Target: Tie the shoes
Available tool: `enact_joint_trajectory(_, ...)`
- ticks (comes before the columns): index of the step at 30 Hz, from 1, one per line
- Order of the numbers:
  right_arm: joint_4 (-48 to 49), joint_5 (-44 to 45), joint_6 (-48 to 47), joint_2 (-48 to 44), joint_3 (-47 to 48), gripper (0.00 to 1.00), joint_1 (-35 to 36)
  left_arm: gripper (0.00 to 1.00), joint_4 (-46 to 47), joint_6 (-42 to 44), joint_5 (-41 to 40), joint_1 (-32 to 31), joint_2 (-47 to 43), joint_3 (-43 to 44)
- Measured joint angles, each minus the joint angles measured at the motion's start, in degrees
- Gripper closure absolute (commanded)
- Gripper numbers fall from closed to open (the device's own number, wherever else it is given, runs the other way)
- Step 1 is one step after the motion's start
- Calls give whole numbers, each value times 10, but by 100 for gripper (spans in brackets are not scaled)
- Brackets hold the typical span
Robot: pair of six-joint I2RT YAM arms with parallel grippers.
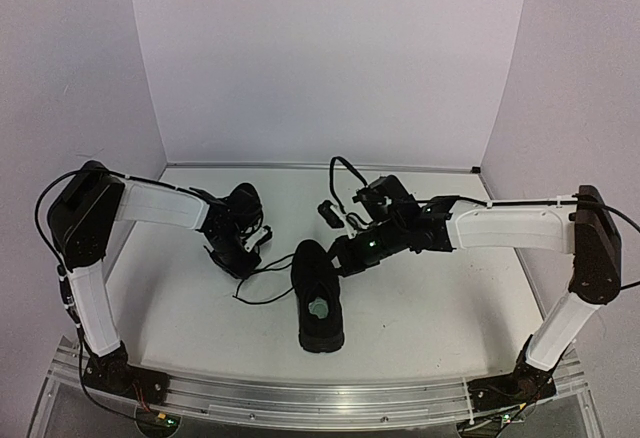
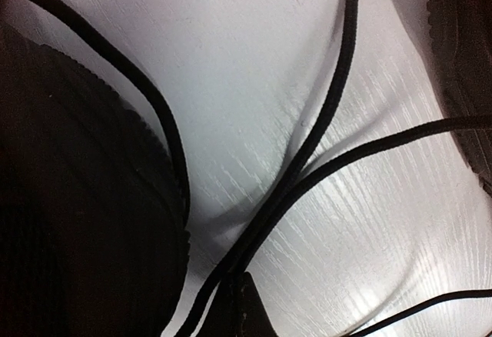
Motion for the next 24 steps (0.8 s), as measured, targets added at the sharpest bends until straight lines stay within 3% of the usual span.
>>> enact_joint_trajectory(4,0,7,0,0,0,100,0,100,0,-2,-4,-4,-34,-9)
enact_joint_trajectory(9,-2,16,2,0,0,100,0,100,1,-12,-11,-22,-157,-22)
enact_joint_trajectory(15,-7,34,2,0,3,100,0,100,0,-36,-25,-78,-313,-44)
enact_joint_trajectory(24,-9,55,7,2,26,100,0,100,-12,-65,10,-171,-454,-119)
